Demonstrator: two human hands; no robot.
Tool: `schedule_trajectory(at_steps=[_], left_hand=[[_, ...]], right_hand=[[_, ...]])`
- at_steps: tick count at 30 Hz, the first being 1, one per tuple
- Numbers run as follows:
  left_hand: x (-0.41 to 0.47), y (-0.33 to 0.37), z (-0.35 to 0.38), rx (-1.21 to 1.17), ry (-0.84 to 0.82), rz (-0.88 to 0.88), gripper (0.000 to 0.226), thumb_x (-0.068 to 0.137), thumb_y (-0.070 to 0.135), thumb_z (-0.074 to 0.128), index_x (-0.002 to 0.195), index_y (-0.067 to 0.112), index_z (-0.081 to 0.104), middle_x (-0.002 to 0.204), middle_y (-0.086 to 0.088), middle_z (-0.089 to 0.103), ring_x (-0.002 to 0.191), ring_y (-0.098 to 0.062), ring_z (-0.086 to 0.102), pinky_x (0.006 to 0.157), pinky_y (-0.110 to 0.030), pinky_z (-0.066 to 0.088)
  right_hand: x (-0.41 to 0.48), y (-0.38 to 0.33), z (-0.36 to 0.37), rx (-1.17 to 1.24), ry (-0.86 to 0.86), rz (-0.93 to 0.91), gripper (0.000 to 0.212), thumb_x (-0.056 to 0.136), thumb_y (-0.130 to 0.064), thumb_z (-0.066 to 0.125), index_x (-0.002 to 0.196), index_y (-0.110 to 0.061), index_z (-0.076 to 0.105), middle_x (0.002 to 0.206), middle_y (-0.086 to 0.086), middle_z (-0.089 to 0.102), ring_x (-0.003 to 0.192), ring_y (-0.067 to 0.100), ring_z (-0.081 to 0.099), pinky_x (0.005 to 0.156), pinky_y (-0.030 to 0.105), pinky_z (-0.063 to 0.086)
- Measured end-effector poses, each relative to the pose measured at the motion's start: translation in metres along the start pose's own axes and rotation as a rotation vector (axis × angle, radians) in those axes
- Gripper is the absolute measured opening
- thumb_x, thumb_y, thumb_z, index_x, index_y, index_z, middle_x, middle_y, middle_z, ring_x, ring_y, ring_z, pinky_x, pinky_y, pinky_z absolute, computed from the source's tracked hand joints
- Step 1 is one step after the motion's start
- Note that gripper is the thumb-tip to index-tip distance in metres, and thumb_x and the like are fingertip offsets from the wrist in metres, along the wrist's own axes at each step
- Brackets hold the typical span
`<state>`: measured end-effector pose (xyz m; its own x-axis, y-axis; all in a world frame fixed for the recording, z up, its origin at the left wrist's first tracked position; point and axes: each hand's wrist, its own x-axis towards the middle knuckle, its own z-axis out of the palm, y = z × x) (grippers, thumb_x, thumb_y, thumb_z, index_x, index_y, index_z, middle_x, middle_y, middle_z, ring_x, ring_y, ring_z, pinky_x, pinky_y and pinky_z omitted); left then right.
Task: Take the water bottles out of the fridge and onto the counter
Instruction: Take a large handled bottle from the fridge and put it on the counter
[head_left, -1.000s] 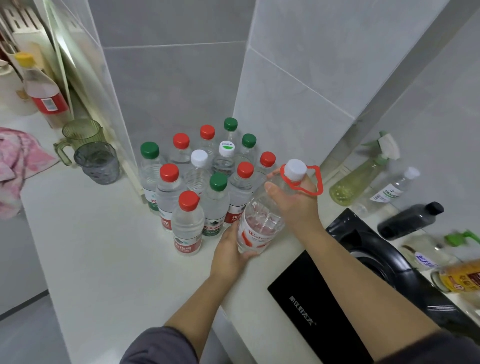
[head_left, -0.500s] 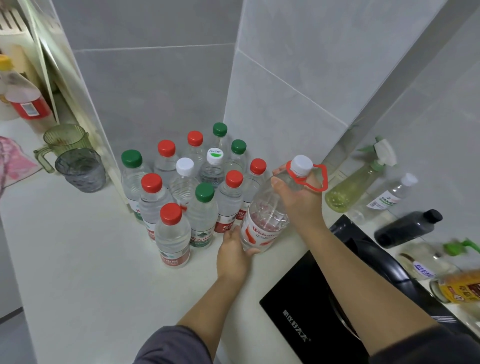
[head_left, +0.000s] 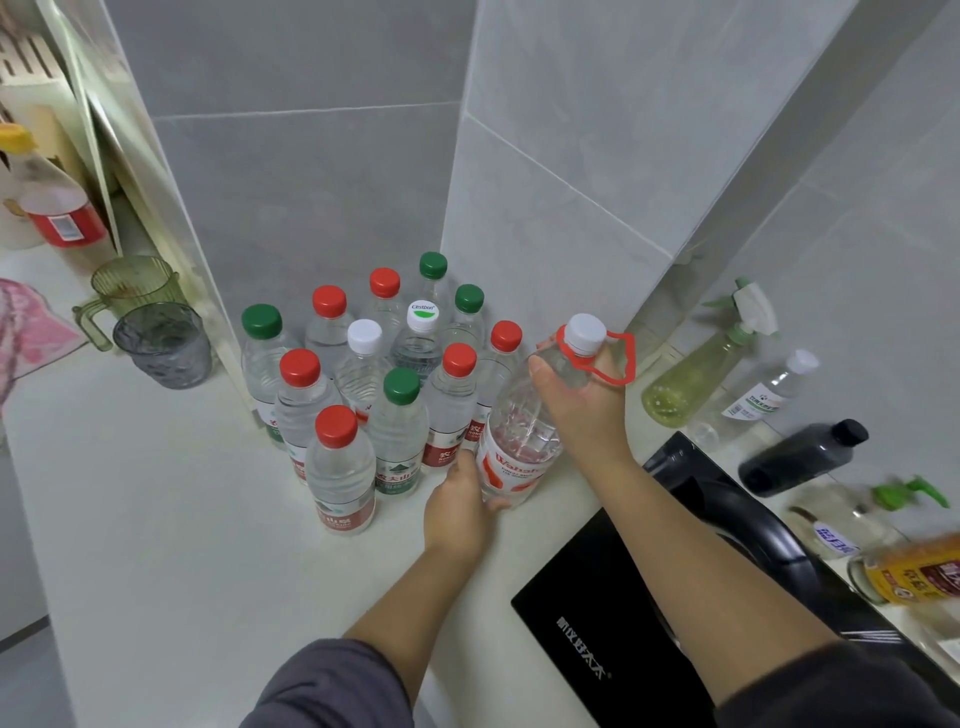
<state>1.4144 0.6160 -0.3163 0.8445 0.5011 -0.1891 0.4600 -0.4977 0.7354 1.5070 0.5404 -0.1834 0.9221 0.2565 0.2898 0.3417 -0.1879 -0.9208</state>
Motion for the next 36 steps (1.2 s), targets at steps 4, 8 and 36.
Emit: schedule_trajectory(at_steps=[4,8,36], left_hand=[[0.003,0.0,-0.002,0.039,-0.027,0.0,0.058,0.08,0.034,0.078,0.121,0.01,0.044,0.117,-0.01,0.066,0.106,-0.031,0.064,0.081,-0.038,0.051],[0.003,0.0,-0.003,0.065,-0.048,0.018,0.059,0.083,0.033,0.076,0.126,0.01,0.043,0.119,-0.009,0.066,0.107,-0.029,0.064,0.084,-0.038,0.051],[-0.182,-0.023,-0.096,0.366,0.037,0.126,0.066,0.093,0.044,0.058,0.149,0.02,0.033,0.152,0.002,0.038,0.136,-0.018,0.04,0.104,-0.033,0.041]], right_hand=[[-0.001,0.0,0.001,-0.013,0.031,-0.008,0.032,0.071,-0.044,0.072,0.099,-0.035,0.06,0.101,-0.008,0.069,0.099,0.007,0.066,0.084,0.015,0.051],[-0.003,0.0,0.001,-0.016,0.023,0.01,0.041,0.071,-0.046,0.072,0.107,-0.028,0.062,0.104,-0.006,0.069,0.101,0.009,0.066,0.085,0.019,0.053],[-0.138,0.015,-0.061,-0.331,-0.419,0.25,0.08,0.086,-0.034,0.074,0.151,-0.022,0.03,0.149,0.007,0.044,0.134,0.024,0.044,0.095,0.026,0.032]])
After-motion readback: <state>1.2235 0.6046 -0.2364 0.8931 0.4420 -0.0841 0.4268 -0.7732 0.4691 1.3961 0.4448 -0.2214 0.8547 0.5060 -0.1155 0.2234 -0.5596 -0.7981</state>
